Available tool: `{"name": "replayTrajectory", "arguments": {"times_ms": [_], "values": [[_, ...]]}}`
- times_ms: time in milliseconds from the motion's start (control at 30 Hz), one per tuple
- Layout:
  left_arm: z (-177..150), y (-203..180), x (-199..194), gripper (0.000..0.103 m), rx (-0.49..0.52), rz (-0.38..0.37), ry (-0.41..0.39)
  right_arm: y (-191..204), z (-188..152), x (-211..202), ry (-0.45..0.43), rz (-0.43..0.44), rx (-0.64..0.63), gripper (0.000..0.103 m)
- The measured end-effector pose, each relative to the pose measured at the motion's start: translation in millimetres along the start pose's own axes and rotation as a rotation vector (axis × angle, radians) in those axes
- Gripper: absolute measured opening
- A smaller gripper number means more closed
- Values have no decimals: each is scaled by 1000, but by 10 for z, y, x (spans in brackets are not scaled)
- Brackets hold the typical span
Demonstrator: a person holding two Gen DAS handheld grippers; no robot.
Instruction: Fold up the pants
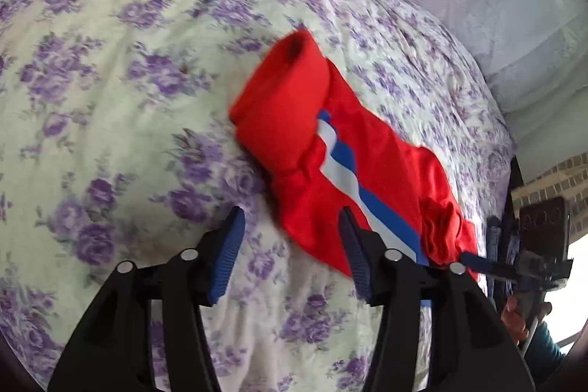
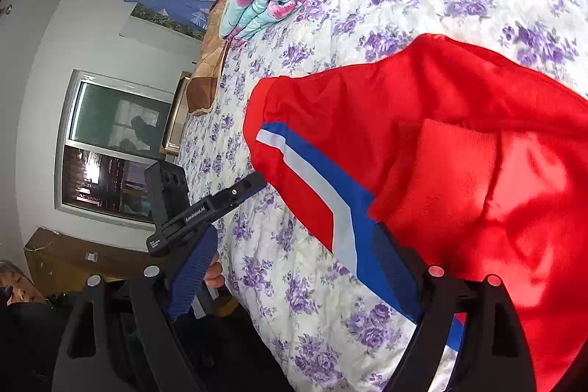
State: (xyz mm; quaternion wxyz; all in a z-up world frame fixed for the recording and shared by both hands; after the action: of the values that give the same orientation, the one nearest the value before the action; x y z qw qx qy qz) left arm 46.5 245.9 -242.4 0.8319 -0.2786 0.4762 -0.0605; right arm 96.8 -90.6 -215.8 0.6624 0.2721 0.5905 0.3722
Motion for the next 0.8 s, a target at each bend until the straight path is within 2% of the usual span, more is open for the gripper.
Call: {"name": "replayTrajectory", "arguments": {"times_ms": [67, 167, 200, 333, 433, 500, 533, 567, 600, 633, 733, 800], "values": [[28, 42, -33, 72, -39, -11, -25, -46, -30, 44, -6, 14, 28, 86], [117, -36, 87, 73, 20, 45, -35, -53, -56, 101, -1, 36, 47, 86], [161, -32, 139, 73, 11, 47, -47, -45, -71, 107, 4, 38, 43, 86], [347, 86, 283, 73, -51, -13, -120, -5, -68, 110, 10, 45, 35, 86], [441, 179, 349, 73, -123, -116, -174, -31, -66, 70, 4, 37, 47, 86], [461, 202, 359, 69, -142, -155, -189, -72, -72, 4, -11, 22, 57, 86], [462, 197, 361, 60, -136, -161, -185, -93, -78, -49, -26, 15, 64, 86], [460, 187, 375, 43, -125, -168, -175, -118, -79, -114, -46, 10, 70, 86], [458, 191, 402, 30, -129, -200, -153, -147, -85, -182, -66, -9, 77, 86], [454, 205, 401, 26, -144, -232, -142, -177, -97, -242, -80, -21, 86, 86], [465, 143, 324, 25, -112, -216, -154, -264, -166, -414, -114, -37, 125, 86], [496, 158, 293, 24, -121, -216, -157, -309, -209, -602, -176, -96, 123, 86]]}}
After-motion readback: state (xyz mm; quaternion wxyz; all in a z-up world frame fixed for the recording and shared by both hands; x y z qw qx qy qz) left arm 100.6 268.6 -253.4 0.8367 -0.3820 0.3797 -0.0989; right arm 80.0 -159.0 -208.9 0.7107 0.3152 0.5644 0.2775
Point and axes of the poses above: each gripper's, at about its wrist camera, not at the fingertips, and x roughly the way its jaws point, y to its left, z to its top, the point moved 1 cm from there along x, roughly the way its jaws point, and after that the axes turned 2 degrees about x, right-handed, at the moved point
